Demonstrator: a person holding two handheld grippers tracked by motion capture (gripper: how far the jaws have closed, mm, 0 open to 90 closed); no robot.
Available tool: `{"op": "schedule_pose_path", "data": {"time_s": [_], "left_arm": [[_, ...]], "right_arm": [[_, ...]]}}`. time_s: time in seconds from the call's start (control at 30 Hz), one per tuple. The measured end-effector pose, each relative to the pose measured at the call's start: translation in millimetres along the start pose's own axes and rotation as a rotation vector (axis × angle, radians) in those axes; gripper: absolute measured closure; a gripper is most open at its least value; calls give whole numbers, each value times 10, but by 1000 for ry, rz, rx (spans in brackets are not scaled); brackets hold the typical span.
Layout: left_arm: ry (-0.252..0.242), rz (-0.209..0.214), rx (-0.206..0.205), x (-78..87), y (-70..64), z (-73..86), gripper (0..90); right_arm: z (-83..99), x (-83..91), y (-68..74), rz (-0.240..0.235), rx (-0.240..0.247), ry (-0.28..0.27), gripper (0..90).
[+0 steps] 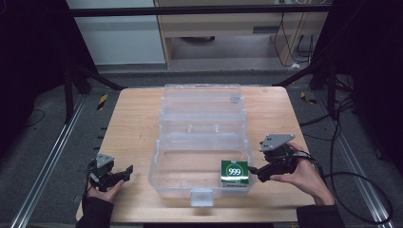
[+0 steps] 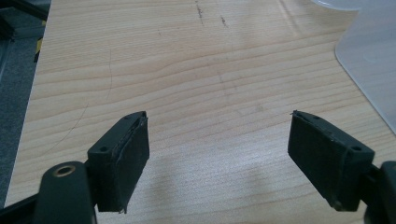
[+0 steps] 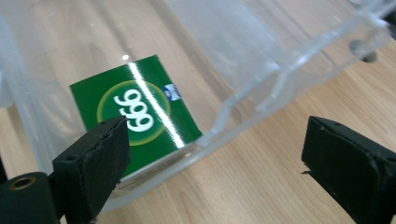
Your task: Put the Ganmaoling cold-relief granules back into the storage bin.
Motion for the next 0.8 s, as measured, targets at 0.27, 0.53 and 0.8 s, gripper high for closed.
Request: {"op": "schedule_pose_path", "data": {"time_s": [0.27,0.53,0.8], "left_arm": [[-2,-2,0,3,3,-1,200],[-7,-2,2,9,6,-2,200],[-13,-3,5,18,17,-6,200]], "right_arm": [[273,46,-115,96,-152,-78,57],[450,57,-223,187,-263,-128,34],[687,-15,-305,257,-365,-153,33]]}}
Point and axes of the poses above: each handheld gripper's, and its own axes: x roughly backward along the jaws, z roughly out of its underside, y roughly to its left, the point moved 2 cm from there along -x, roughly forward along the jaws, and after that the axes turned 3 degrees about x, right-handed, at the moved point
